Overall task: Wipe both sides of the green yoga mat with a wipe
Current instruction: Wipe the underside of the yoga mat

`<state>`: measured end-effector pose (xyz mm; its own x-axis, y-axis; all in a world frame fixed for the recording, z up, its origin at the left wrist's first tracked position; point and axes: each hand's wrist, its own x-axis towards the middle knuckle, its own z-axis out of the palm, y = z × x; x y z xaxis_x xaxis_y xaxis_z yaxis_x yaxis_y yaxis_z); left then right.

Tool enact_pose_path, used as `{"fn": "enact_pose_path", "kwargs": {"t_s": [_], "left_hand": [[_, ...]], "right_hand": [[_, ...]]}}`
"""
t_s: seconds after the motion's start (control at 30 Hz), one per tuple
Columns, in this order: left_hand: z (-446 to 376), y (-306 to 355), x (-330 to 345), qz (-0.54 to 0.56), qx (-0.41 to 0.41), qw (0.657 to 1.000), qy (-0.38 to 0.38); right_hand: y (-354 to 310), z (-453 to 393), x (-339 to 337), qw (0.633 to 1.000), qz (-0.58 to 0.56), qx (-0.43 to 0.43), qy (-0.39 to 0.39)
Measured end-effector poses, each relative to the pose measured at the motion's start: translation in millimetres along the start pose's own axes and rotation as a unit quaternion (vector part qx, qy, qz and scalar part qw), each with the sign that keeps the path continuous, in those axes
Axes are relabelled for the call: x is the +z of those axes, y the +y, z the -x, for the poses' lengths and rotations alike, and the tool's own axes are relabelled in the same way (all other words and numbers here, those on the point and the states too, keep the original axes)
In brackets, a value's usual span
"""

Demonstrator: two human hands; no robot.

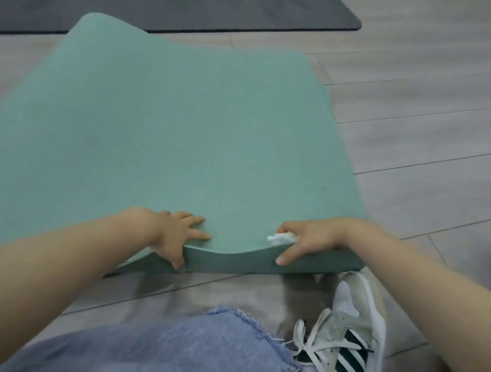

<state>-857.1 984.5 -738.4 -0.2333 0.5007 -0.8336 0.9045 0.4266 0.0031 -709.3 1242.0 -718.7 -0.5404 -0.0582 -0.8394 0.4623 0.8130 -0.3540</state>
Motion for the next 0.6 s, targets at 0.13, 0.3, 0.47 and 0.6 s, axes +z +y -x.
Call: {"fn": "enact_pose_path", "kwargs": {"t_s": [0.13, 0.3, 0.47, 0.6], "left_hand": [[1.2, -12.5, 9.6, 0.135, 0.044, 0.99, -0.011], [-5.0, -18.1, 14.5, 0.24, 0.069, 0.968, 0.01], [-19.2, -14.3, 19.0, 0.216, 0.012, 0.966, 0.14], [-44.3, 30.0, 18.9, 0.06, -0.007, 0.97, 0.234]], "right_hand": [[16.3, -6.3, -10.5, 0.945, -0.316, 0.007, 0.08], [85.4, -40.6, -22.2, 0.85, -0.183, 0.255, 0.424], [110.0, -41.5, -18.2, 0.815, -0.214, 0.325, 0.429], [130.0, -34.2, -27.5, 0.818, -0.253, 0.308, 0.414]]}}
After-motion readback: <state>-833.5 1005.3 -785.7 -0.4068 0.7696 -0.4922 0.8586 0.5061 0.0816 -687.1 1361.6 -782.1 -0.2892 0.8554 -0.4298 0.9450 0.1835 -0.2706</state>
